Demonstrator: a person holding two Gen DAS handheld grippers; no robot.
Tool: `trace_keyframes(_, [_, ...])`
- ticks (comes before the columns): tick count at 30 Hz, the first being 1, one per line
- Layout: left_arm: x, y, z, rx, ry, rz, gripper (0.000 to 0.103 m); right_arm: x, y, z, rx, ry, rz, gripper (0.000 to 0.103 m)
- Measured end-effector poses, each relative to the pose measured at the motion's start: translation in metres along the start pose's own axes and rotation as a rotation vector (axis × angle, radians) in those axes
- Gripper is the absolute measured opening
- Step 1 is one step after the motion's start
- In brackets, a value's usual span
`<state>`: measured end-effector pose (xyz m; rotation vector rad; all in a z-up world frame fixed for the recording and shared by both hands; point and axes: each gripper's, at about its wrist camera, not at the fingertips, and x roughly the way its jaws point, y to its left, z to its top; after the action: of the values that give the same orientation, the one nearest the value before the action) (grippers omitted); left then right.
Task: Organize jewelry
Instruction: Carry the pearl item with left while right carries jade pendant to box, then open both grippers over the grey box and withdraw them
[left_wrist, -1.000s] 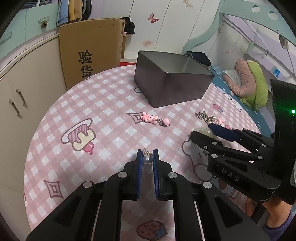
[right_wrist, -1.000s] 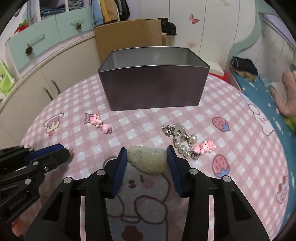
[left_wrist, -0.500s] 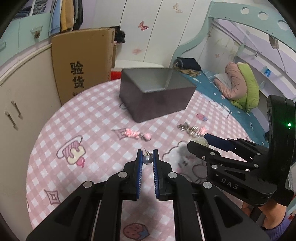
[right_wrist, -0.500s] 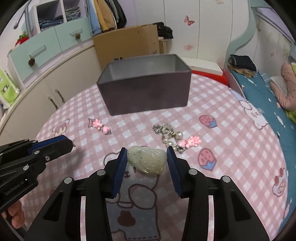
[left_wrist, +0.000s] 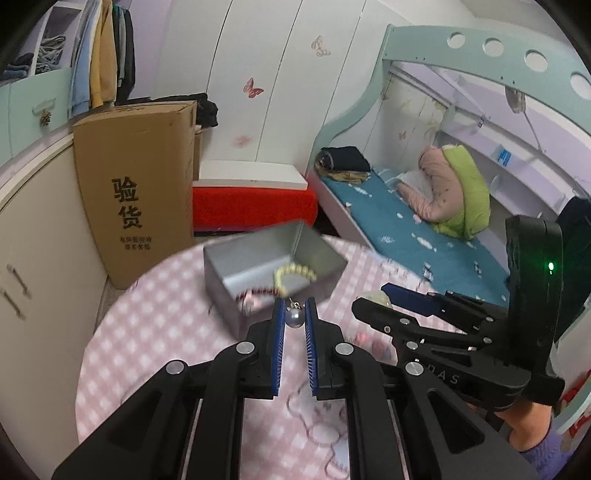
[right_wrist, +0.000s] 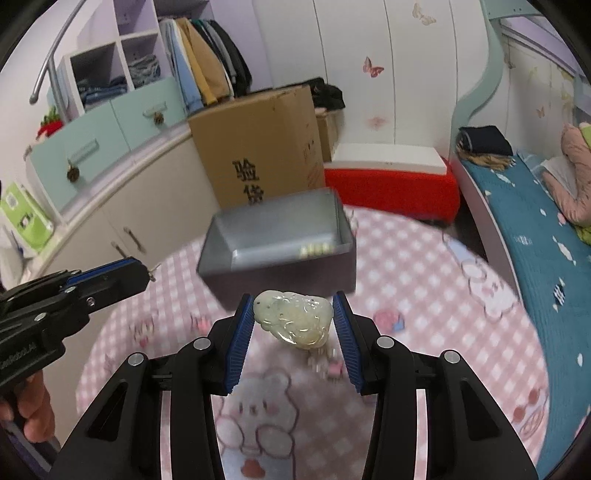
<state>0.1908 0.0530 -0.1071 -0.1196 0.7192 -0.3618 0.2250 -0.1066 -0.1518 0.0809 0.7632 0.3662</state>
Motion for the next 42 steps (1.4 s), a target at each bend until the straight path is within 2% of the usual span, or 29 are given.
trace_keyframes(3, [0.011, 0.006, 0.024, -0.008, 0.004, 0.001, 0.009, 0.01, -0.001, 0.023, 0.001, 0.003, 0.012, 0.043])
trace_keyframes(6, [0.028, 0.01, 0.039, -0.004, 0.041, 0.003, 0.009, 0.026, 0.004, 0.038, -0.03, 0.016, -0.014, 0.043])
trace_keyframes(10, [0.064, 0.018, 0.05, -0.027, 0.133, -0.005, 0.009, 0.051, 0.009, 0.056, -0.053, 0.048, -0.035, 0.043])
trace_keyframes(13, [0.082, 0.027, 0.049, -0.035, 0.167, 0.036, 0.009, 0.072, 0.011, 0.062, -0.09, 0.079, -0.076, 0.043])
trace_keyframes(22, [0.116, 0.05, 0.042, -0.114, 0.27, 0.012, 0.009, 0.112, 0.01, 0.063, -0.158, 0.184, -0.088, 0.043])
trace_keyframes(31, [0.123, 0.057, 0.04, -0.138, 0.298, 0.003, 0.01, 0.127, 0.013, 0.063, -0.221, 0.266, -0.092, 0.043])
trace_keyframes(33, [0.123, 0.057, 0.04, -0.143, 0.304, -0.004, 0.013, 0.128, 0.014, 0.062, -0.231, 0.274, -0.094, 0.043])
trace_keyframes(36, [0.122, 0.053, 0.042, -0.143, 0.297, -0.02, 0.025, 0.129, 0.015, 0.061, -0.238, 0.287, -0.098, 0.043])
trace_keyframes(38, [0.119, 0.049, 0.043, -0.137, 0.284, -0.027, 0.038, 0.128, 0.015, 0.061, -0.242, 0.294, -0.1, 0.043])
trace_keyframes(42, [0.112, 0.044, 0.046, -0.138, 0.26, -0.009, 0.056, 0.124, 0.015, 0.061, -0.246, 0.288, -0.105, 0.044])
